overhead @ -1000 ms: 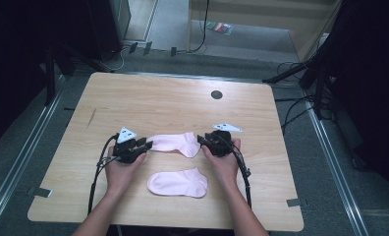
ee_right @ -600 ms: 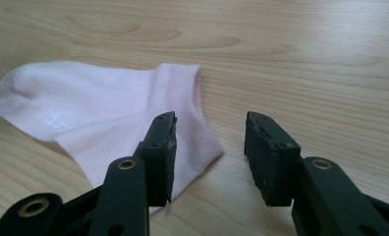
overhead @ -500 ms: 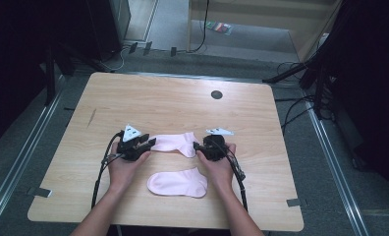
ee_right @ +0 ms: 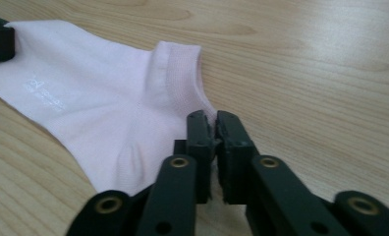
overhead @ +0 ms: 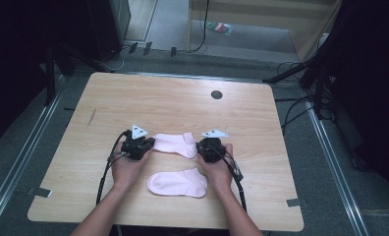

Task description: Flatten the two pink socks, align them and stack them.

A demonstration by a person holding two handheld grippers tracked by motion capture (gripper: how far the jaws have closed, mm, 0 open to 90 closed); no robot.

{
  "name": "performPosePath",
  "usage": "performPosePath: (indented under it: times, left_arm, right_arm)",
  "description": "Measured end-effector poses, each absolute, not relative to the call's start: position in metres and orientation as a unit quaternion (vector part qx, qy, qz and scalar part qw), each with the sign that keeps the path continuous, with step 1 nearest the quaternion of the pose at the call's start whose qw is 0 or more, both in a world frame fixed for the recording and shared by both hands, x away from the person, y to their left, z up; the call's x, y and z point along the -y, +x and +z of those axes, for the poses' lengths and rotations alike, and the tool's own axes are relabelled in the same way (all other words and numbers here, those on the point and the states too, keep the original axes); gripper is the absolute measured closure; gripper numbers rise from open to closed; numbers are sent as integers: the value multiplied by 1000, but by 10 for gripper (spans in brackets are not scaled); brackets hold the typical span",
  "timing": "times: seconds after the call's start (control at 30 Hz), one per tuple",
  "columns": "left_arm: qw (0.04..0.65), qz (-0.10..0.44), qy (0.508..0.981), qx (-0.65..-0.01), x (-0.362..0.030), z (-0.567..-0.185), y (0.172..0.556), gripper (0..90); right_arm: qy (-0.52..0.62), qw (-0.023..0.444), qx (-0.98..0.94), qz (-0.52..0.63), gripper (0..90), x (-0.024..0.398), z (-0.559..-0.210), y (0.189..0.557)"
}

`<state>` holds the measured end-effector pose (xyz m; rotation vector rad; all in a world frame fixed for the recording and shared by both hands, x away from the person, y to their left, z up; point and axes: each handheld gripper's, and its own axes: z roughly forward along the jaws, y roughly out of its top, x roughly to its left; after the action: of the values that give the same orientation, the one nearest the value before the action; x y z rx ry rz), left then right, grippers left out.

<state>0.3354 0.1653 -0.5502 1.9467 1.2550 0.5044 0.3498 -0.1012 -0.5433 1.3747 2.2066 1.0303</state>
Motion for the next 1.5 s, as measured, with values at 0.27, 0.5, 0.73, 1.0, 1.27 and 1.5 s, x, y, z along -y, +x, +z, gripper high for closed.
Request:
performPosePath:
  times: [0.27,0.5,0.73,1.0,1.27,1.5]
  left_arm:
    - [408,207,754,-471,-169,-542,325,895]
    - [446,190,739,-467,-174,-529,306,894]
    - [463,170,737,-462,-174,-521,283,894]
    - [468,162,734,-464,-172,-516,264,895]
    - [473,145,734,-465,-168,-513,246,894]
    - [474,146,741,-452,-162,-509,227,894]
  right_arm:
    - [507,122,-758,392,900,118,-539,352]
    - [493,129,-756,410,900,123,-519,337]
    - [481,144,-755,423,900,129,-508,310]
    - [479,137,-747,439,900,137,-504,289]
    - [482,126,-739,453,900,145,-500,274]
    - [482,125,-738,456,900,151,-500,261]
